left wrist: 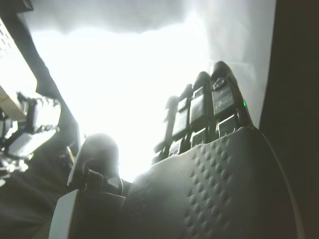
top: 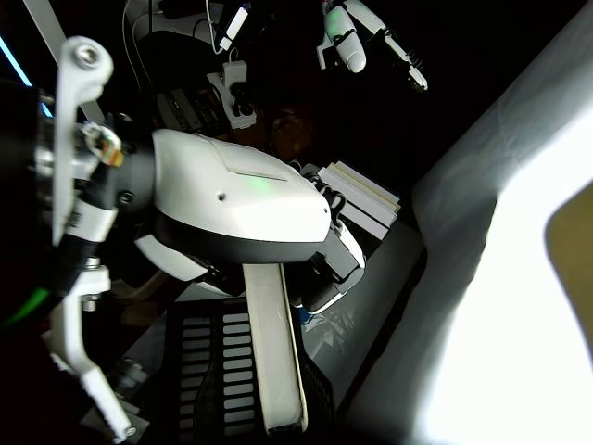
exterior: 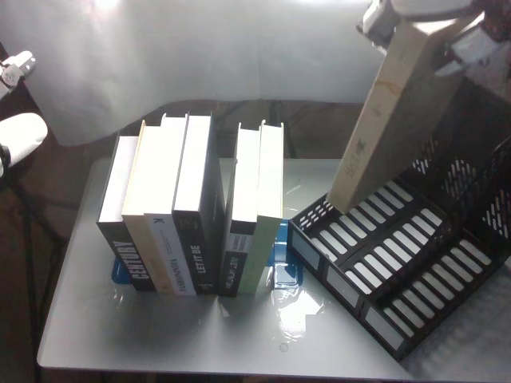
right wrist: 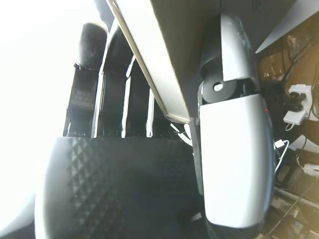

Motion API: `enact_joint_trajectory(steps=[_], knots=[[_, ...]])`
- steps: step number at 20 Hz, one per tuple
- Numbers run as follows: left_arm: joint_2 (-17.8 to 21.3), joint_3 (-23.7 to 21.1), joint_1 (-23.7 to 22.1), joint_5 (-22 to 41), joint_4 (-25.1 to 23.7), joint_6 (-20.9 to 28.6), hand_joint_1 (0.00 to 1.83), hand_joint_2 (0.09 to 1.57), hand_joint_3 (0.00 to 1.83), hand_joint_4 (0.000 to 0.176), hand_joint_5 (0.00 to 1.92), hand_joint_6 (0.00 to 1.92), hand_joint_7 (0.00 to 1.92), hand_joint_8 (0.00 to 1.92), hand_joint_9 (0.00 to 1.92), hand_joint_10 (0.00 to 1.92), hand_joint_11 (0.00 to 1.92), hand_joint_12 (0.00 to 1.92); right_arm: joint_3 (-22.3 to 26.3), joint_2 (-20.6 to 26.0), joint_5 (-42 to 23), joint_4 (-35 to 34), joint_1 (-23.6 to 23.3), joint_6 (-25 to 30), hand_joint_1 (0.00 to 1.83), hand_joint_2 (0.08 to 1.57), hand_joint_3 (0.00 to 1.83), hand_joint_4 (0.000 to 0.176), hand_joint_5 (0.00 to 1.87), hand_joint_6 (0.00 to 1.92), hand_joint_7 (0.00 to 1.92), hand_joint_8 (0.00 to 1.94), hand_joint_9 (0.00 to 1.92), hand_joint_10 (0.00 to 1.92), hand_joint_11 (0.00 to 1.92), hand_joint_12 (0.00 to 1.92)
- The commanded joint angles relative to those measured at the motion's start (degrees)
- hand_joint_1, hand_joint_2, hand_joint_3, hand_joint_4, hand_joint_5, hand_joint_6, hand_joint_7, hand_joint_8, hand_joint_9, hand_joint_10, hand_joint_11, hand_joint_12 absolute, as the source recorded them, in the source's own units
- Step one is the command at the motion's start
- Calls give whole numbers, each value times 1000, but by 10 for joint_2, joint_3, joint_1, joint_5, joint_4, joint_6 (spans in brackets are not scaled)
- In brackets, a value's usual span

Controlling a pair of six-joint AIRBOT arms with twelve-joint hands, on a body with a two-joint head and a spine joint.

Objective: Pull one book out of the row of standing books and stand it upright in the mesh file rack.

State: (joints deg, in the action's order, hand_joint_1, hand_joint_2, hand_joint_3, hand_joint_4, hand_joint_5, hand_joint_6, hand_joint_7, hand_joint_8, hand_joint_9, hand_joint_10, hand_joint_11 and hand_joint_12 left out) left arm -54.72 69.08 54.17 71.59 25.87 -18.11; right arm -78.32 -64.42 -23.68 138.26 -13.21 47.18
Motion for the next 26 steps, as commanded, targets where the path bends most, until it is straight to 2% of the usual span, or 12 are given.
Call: enact_joint_trajectory(steps=[1,4,9,15,17,18,20,22,23,24,25,26], knots=[[8,1,0,78,8,3,0,1457,0,35,25,1,0,0,0,0,0,0,-3,7,49,-14,-6,-8,1344,1226,0,0,722,1166,782,1390,719,1603,640,1810],[8,1,7,85,14,3,0,1448,0,34,15,0,0,0,0,0,0,0,-8,4,52,-15,-1,-8,1343,1227,1,0,689,1260,787,1338,733,1578,578,1740],[3,4,9,88,18,3,0,1452,0,33,12,0,0,0,0,0,0,0,-17,-3,58,-15,10,-9,1345,1223,0,0,737,1157,786,1358,714,1617,637,1806],[0,7,10,87,18,3,0,1458,0,30,8,0,0,0,0,0,0,0,-24,-17,67,-14,37,-15,1303,1307,8,0,584,1556,614,1531,585,1725,447,1915],[-1,7,10,88,18,3,0,1449,0,32,6,0,0,0,0,0,0,0,-28,-22,71,-14,45,-15,1029,1405,20,0,532,1809,451,1682,376,1567,381,1869],[-2,8,10,88,18,3,0,1445,0,33,5,0,0,0,0,0,0,0,-29,-23,74,-14,48,-15,1085,1354,0,0,645,1601,520,1643,407,1652,386,1911],[-3,8,11,90,18,3,0,1447,0,33,2,0,0,0,0,0,0,0,-29,-23,80,-15,56,-15,1093,1336,0,0,626,1476,614,1691,564,1743,537,1921],[-3,8,13,94,19,3,0,1445,0,34,0,0,0,0,0,0,0,0,-29,-25,88,-16,65,-15,1056,1378,4,0,571,1517,529,1843,494,1846,545,1921],[-3,7,14,96,20,3,0,1448,0,37,0,0,0,0,0,0,0,0,-31,-26,91,-16,69,-15,1045,1377,1,0,546,1589,549,1766,567,1790,671,1921],[-3,7,15,97,20,3,0,1448,0,43,0,0,0,0,0,0,0,0,-33,-28,96,-16,74,-15,1017,1443,8,0,309,1837,570,1756,549,1724,659,1921],[-4,7,15,98,20,3,0,1445,0,44,0,0,0,0,0,0,0,0,-33,-28,101,-16,77,-15,996,1459,6,0,281,1876,569,1773,589,1711,710,1921],[-5,7,17,100,20,3,0,1453,0,42,0,0,0,0,0,0,0,0,-33,-29,110,-16,81,-16,978,1473,7,0,291,1841,525,1880,425,1879,526,1921]])
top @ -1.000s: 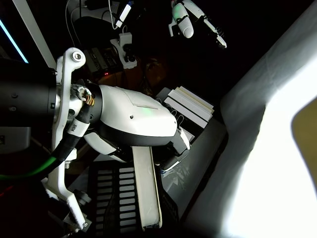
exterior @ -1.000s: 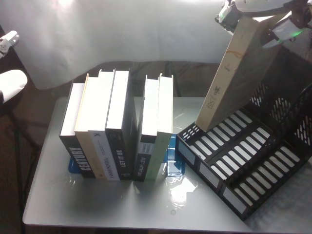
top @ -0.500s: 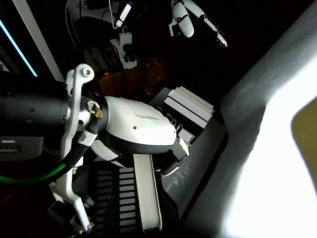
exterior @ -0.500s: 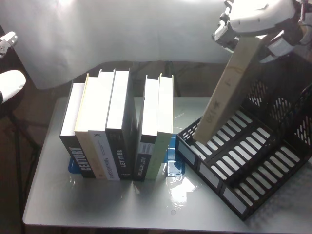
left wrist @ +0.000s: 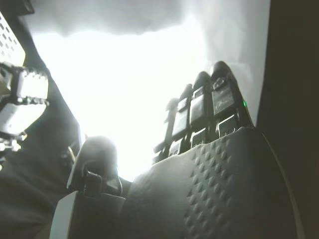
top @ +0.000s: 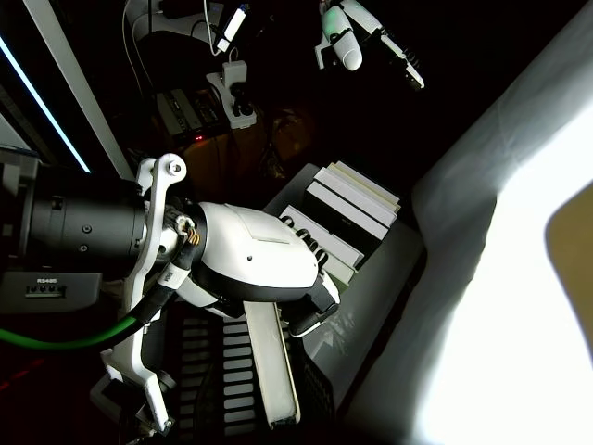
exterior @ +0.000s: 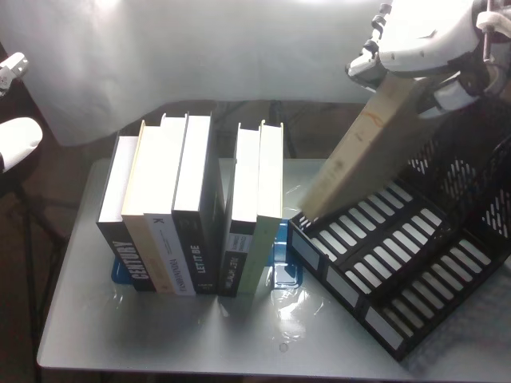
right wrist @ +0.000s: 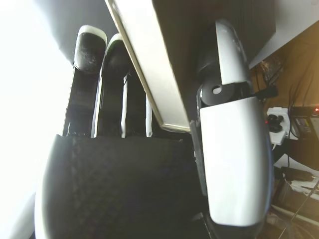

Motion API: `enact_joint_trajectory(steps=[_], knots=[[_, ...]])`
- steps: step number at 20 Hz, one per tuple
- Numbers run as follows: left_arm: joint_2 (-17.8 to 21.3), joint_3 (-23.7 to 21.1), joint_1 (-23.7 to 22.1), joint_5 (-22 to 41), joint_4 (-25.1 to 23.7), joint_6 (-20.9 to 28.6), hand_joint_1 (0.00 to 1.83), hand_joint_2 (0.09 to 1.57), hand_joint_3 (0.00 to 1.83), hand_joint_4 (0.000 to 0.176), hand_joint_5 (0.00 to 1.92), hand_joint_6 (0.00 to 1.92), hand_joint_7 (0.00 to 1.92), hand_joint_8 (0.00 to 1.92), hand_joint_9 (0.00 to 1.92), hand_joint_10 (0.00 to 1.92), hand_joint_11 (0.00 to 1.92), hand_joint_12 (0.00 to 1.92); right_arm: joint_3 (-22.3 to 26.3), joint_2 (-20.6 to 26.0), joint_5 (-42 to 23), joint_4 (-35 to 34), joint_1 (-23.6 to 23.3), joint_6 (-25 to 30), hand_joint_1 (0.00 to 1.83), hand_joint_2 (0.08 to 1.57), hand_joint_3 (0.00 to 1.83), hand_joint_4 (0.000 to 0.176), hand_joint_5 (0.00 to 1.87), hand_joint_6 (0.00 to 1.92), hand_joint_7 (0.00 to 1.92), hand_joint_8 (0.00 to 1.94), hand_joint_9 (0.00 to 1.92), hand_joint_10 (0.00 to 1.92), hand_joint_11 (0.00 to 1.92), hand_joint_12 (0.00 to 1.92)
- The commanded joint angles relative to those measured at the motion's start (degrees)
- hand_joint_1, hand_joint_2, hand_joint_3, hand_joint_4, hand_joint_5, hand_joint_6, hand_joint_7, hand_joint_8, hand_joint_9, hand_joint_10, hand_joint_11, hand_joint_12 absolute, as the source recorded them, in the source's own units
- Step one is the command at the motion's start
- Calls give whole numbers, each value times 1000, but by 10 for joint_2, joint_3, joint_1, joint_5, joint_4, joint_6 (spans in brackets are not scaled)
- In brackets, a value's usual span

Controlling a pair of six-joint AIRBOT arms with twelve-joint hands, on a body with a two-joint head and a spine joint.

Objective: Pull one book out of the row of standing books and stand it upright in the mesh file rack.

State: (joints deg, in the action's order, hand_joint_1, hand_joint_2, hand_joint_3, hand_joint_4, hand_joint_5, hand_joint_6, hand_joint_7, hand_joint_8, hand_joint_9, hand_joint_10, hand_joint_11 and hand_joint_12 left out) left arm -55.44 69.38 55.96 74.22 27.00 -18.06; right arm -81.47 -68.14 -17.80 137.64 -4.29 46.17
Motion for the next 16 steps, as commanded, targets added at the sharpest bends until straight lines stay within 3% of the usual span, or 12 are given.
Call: enact_joint_trajectory(steps=[1,4,6,8,9,10,11,12,13,14,15,16], knots=[[1,4,0,75,9,2,0,1455,1,37,1,0,0,0,0,0,0,0,-1,8,53,-11,-4,-6,1096,1394,0,0,543,1478,533,1914,539,1913,677,1921],[-1,3,7,84,13,2,0,1444,0,47,0,0,0,0,0,0,0,0,6,8,59,-11,6,-8,1325,1244,0,0,766,1190,750,1446,629,1658,500,1916],[-1,3,9,90,15,2,0,1451,0,45,0,0,0,0,0,0,0,0,7,6,61,-12,8,-8,1329,1244,0,0,720,1332,765,1345,634,1641,420,1910],[-1,1,10,97,15,2,0,1455,1,44,0,0,0,0,0,0,0,0,7,5,63,-12,8,-10,1323,1213,0,0,782,1135,820,1354,696,1602,545,1904],[0,0,11,101,15,2,0,1450,0,43,0,0,0,0,0,0,0,0,6,4,63,-12,8,-10,1333,1231,4,0,730,1215,813,1349,642,1645,427,1916],[0,-1,13,106,15,2,0,1453,0,41,0,0,0,0,0,0,0,0,6,4,64,-12,8,-11,1039,1424,76,0,322,1760,598,1823,547,1866,460,1920],[1,-2,14,111,14,2,0,1455,1,47,0,0,0,0,0,0,0,0,6,3,66,-12,6,-13,1257,1311,63,0,455,1531,676,1608,641,1800,586,1920],[2,-3,15,115,14,2,0,1460,4,45,0,0,0,0,0,0,0,0,6,2,66,-12,1,-15,1203,1221,45,0,710,1291,813,1467,853,1651,723,1891],[3,-3,15,116,14,2,0,1463,4,41,0,0,0,0,0,0,0,0,5,2,66,-12,-3,-16,1227,957,496,0,854,1177,868,1522,1005,1741,928,1915],[3,-2,15,115,14,2,0,1467,6,40,0,0,0,0,0,0,0,0,4,1,66,-12,-6,-17,1236,970,371,0,934,1015,938,1321,894,1526,721,1919],[2,-1,15,114,14,2,0,1468,6,40,0,0,0,0,0,0,0,0,3,0,66,-12,-8,-18,1218,1110,151,0,864,1050,877,1385,754,1502,560,1891],[2,-1,15,114,13,2,0,1468,6,42,0,0,0,0,0,0,0,0,1,0,66,-10,-10,-18,1131,1242,66,0,710,1340,714,1521,541,1464,228,1851]])
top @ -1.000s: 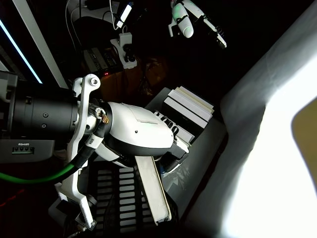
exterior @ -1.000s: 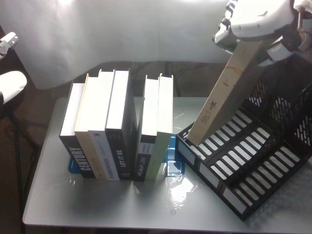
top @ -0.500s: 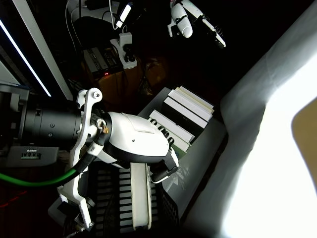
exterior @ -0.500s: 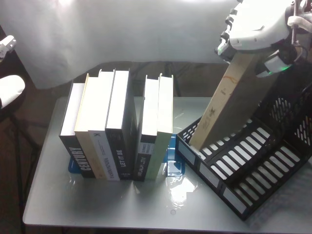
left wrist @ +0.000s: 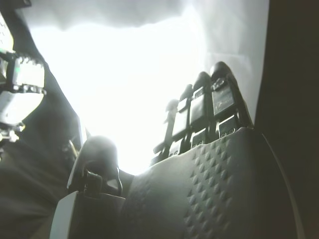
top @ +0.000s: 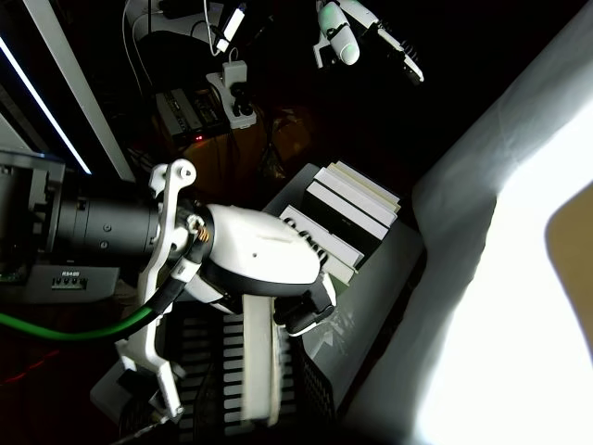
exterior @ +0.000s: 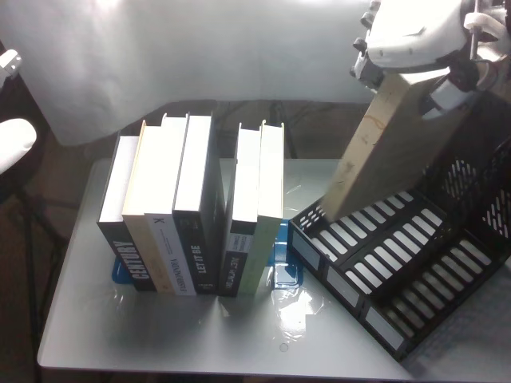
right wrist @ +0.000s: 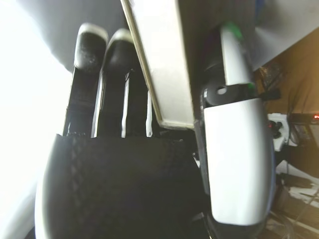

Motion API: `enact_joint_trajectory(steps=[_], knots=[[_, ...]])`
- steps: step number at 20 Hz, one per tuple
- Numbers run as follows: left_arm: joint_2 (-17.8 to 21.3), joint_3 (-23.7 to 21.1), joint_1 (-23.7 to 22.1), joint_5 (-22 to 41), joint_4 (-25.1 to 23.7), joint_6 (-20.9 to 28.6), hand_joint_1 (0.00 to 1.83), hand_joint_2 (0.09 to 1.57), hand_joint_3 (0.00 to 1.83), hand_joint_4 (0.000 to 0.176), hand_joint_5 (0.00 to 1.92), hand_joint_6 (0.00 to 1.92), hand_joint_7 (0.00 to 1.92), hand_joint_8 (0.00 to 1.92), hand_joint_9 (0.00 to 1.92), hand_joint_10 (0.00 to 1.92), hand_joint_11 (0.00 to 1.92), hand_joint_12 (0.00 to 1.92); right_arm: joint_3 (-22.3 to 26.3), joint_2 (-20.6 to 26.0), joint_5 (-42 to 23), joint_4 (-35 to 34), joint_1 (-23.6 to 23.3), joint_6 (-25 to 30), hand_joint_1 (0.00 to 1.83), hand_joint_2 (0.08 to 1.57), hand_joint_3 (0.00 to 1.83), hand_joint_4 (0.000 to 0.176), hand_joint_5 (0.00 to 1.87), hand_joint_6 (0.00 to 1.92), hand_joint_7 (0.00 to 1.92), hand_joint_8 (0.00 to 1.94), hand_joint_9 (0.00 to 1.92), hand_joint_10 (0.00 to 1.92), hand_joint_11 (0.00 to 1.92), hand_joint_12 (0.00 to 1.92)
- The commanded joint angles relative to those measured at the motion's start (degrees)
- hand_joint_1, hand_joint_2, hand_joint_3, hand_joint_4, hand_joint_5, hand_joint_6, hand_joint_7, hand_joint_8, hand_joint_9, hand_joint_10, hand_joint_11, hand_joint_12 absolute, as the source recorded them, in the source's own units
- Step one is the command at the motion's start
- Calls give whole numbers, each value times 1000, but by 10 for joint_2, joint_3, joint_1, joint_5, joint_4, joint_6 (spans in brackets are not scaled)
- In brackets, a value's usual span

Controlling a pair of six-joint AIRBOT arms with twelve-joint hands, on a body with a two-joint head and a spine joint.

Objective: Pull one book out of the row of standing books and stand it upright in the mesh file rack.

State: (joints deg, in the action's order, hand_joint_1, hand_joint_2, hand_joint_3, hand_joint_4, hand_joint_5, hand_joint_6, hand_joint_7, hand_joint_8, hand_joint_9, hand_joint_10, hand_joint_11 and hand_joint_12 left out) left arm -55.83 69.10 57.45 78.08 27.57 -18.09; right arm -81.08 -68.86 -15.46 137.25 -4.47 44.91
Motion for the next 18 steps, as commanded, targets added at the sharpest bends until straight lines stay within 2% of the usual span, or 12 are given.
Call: enact_joint_trajectory(steps=[1,2,4,5,6,8,9,10,11,15,17,18], knots=[[6,2,0,76,7,2,0,1469,6,43,0,0,0,0,0,0,0,0,-4,7,42,-4,-11,-6,1107,1290,22,8,664,1421,667,1571,481,1479,149,1860],[6,2,0,77,7,2,0,1471,6,38,0,0,0,0,0,0,0,0,-4,8,40,-1,-12,-6,1268,1293,9,0,637,1434,684,1517,520,1690,256,1899],[5,3,0,77,7,2,0,1458,0,47,0,0,0,0,0,0,0,0,-3,8,38,20,-13,-6,1319,1271,0,0,651,1376,733,1434,598,1688,400,1858],[4,3,0,77,7,2,0,1457,0,47,0,0,0,0,0,0,0,0,-5,8,37,27,-14,-6,1344,1220,0,0,737,1243,839,1246,713,1577,532,1819],[4,4,0,77,7,2,0,1459,0,47,0,0,0,0,0,0,0,0,-8,7,35,29,-14,-6,1346,1214,0,0,764,1185,837,1290,689,1594,506,1865],[4,4,0,77,7,2,0,1465,3,44,0,0,0,0,0,0,0,0,-8,7,34,29,-14,-6,1322,1253,8,0,663,1308,778,1416,635,1680,444,1893],[3,4,0,77,7,2,0,1463,2,57,0,0,0,0,0,0,0,0,-8,7,34,30,-14,-6,1346,1209,0,0,763,1197,859,1244,700,1589,505,1845],[3,4,0,77,7,2,0,1460,0,61,0,0,0,0,0,0,0,0,-9,7,34,31,-14,-6,1351,1201,0,0,796,1146,862,1233,698,1592,497,1865],[3,4,0,76,7,2,0,1460,0,56,0,0,0,0,0,0,0,0,-10,6,33,35,-15,-6,1353,1195,0,0,801,1160,865,1187,718,1585,473,1882],[2,6,0,77,6,2,0,1445,0,75,0,0,0,0,0,0,0,0,-21,3,30,42,-14,-6,1337,1230,5,0,716,1275,816,1285,648,1650,304,1900],[1,7,0,76,6,2,0,1445,0,75,0,0,0,0,0,0,0,0,-27,0,30,42,-12,-5,1340,1222,0,0,728,1276,836,1229,678,1623,350,1909],[0,8,0,76,6,2,0,1441,0,76,0,0,0,0,0,0,0,0,-31,-1,30,42,-11,-5,1326,1238,5,0,713,1237,798,1343,659,1695,400,1919]])
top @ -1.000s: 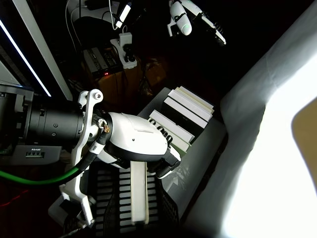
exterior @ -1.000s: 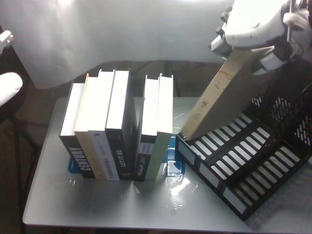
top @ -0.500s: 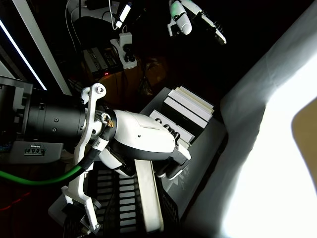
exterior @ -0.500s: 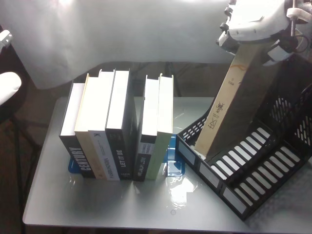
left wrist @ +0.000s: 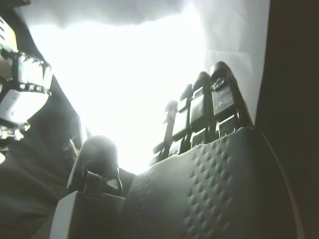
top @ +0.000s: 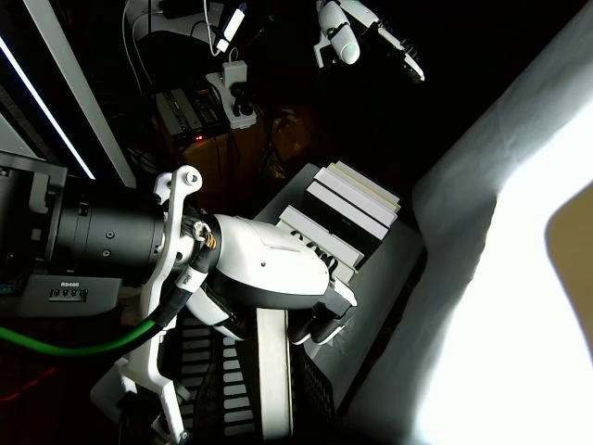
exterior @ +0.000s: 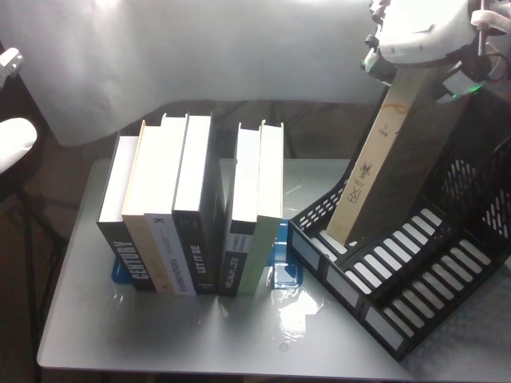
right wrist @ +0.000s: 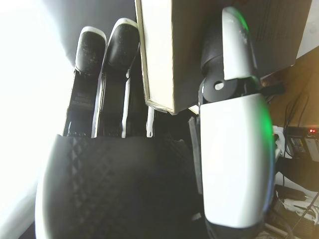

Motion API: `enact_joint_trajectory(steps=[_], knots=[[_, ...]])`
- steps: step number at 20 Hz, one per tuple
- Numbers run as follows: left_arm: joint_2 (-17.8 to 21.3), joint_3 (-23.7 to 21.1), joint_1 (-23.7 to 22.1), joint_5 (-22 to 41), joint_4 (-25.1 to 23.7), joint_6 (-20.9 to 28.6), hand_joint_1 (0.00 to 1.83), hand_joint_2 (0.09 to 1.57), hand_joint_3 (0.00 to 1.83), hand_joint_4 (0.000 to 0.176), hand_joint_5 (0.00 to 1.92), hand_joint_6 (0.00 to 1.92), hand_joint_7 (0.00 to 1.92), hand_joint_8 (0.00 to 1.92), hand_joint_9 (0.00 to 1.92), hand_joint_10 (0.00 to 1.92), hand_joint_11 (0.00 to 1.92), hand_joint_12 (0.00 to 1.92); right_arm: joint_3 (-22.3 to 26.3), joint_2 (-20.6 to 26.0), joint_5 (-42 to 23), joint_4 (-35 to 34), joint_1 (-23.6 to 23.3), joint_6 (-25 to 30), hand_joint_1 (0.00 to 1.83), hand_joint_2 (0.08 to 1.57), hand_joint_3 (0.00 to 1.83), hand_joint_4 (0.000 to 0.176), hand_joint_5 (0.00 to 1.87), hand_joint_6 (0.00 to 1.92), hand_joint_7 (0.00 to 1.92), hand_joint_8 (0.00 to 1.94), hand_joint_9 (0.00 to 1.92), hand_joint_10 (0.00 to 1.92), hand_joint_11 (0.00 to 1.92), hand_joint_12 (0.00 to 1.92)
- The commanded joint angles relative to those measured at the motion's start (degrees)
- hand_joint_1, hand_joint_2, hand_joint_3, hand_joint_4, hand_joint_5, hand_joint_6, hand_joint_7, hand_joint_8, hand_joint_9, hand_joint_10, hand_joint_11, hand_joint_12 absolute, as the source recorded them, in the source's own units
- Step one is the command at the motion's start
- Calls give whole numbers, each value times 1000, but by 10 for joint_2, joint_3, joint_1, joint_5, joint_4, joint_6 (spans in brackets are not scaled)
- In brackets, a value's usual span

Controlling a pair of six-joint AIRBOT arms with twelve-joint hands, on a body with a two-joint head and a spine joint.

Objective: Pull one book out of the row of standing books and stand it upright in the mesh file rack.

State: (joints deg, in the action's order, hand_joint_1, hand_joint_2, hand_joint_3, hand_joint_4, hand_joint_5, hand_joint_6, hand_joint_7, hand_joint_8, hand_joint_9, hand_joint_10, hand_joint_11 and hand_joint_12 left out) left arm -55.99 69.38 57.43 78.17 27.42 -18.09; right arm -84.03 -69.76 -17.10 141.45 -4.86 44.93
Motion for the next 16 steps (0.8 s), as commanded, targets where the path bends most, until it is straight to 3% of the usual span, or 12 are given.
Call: enact_joint_trajectory(steps=[1,4,6,7,8,9,10,11,12,13,14,16], knots=[[2,5,0,75,8,2,0,1438,0,80,0,0,0,0,0,0,0,0,-4,7,46,0,-7,-5,1338,1230,0,0,735,1221,811,1310,656,1667,417,1921],[2,6,0,76,8,2,0,1436,0,79,0,0,0,0,0,0,0,0,-11,6,49,2,-5,-3,1350,1208,0,0,745,1155,875,1193,709,1626,448,1921],[1,6,1,76,8,2,0,1437,0,83,0,0,0,0,0,0,0,0,-14,5,50,32,-5,23,1288,1134,0,0,956,807,992,1211,888,1576,680,1921],[1,6,1,76,8,2,0,1437,0,82,0,0,0,0,0,0,0,0,-16,5,50,41,-5,30,1358,1140,1,0,920,803,998,1101,832,1564,641,1921],[1,7,1,75,8,2,0,1443,0,80,0,0,0,0,0,0,0,0,-18,5,50,45,-5,33,1278,1146,4,0,931,813,955,1308,937,1641,753,1921],[0,7,1,74,8,2,0,1443,0,80,0,0,0,0,0,0,0,0,-19,4,50,46,-5,33,1179,1161,11,0,888,1084,1057,1605,1075,1817,1015,1921],[0,7,0,74,8,2,0,1442,0,84,0,0,0,0,0,0,0,0,-21,4,50,49,-5,34,1167,1155,4,0,902,1113,1141,1571,1209,1781,1155,1921],[0,8,0,74,8,2,0,1440,0,86,0,0,0,0,0,0,0,0,-22,4,50,62,-5,45,1151,1173,7,0,865,1177,1138,1581,1193,1801,1162,1921],[-1,8,0,74,7,2,0,1440,0,90,0,0,0,0,0,0,0,0,-25,4,50,69,-5,50,1219,1189,27,0,820,1098,919,1533,1209,1757,1174,1921],[-1,8,0,74,7,2,0,1441,0,90,0,0,0,0,0,0,0,0,-26,4,50,72,-5,53,1130,1207,42,0,791,1310,1103,1762,1255,1888,1281,1921],[-1,9,0,74,7,2,0,1441,0,88,0,0,0,0,0,0,0,0,-27,4,50,72,-5,55,1080,1088,394,0,730,1501,1076,1905,1203,1914,1243,1921],[-1,9,1,75,7,2,0,1438,0,90,0,0,0,0,0,0,0,0,-30,4,49,74,-5,57,1035,1222,198,0,653,1544,995,1887,1118,1921,1201,1921]])
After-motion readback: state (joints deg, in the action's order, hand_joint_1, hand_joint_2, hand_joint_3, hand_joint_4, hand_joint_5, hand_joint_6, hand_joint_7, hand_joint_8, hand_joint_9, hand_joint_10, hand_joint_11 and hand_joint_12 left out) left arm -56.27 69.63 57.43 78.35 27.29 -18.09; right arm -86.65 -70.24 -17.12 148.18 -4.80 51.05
